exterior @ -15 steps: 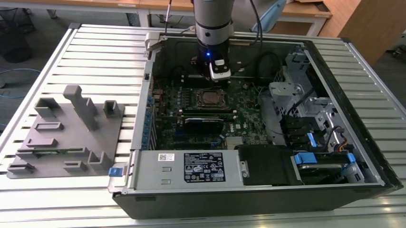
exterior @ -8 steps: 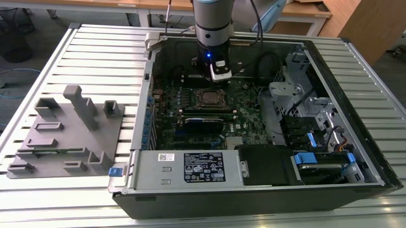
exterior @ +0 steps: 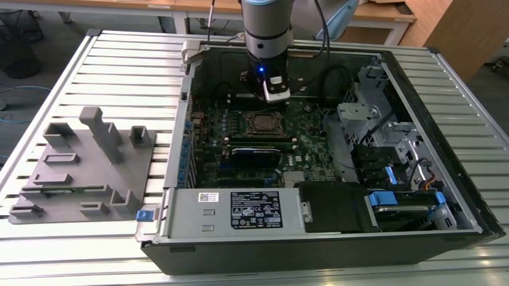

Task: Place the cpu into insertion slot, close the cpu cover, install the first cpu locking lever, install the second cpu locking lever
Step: 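Install the first cpu locking lever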

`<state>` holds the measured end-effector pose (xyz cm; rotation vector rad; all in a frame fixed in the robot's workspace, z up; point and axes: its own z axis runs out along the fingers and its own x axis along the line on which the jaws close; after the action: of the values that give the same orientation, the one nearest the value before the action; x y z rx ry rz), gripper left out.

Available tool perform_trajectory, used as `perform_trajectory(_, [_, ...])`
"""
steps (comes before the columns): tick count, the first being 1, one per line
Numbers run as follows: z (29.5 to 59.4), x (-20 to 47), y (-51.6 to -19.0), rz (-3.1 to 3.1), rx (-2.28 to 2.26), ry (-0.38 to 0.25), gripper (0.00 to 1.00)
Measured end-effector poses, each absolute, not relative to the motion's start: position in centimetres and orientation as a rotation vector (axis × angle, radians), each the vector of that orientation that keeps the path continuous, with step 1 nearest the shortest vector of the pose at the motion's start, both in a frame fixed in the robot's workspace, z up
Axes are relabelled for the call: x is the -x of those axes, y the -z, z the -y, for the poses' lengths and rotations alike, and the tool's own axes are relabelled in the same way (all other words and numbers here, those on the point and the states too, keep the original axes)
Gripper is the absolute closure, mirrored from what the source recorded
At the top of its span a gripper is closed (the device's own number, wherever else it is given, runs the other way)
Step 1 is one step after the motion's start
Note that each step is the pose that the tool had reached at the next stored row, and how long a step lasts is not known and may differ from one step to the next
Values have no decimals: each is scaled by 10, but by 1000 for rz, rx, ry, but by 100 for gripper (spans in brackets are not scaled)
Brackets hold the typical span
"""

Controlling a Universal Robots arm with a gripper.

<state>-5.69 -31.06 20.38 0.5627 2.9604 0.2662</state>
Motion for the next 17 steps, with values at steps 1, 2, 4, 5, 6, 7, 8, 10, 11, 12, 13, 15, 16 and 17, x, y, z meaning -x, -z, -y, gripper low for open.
perform_trajectory(1, [311, 57, -204, -2960, -563, -268, 90])
perform_trajectory(2, [311, 57, -204, -2959, -563, -270, 90])
perform_trajectory(4, [311, 57, -204, -2957, -562, -273, 90])
perform_trajectory(5, [311, 58, -204, -2955, -562, -275, 90])
perform_trajectory(6, [312, 58, -204, -2953, -561, -276, 90])
perform_trajectory(7, [312, 58, -204, -2952, -561, -278, 90])
perform_trajectory(8, [312, 58, -204, -2950, -560, -279, 90])
perform_trajectory(10, [313, 58, -203, -2947, -559, -282, 90])
perform_trajectory(11, [313, 58, -203, -2945, -558, -284, 90])
perform_trajectory(12, [314, 58, -203, -2943, -557, -286, 90])
perform_trajectory(13, [314, 59, -203, -2941, -557, -287, 90])
perform_trajectory(15, [314, 59, -203, -2936, -555, -292, 90])
perform_trajectory(16, [314, 59, -203, -2934, -554, -295, 90])
perform_trajectory(17, [314, 60, -203, -2931, -553, -298, 90])
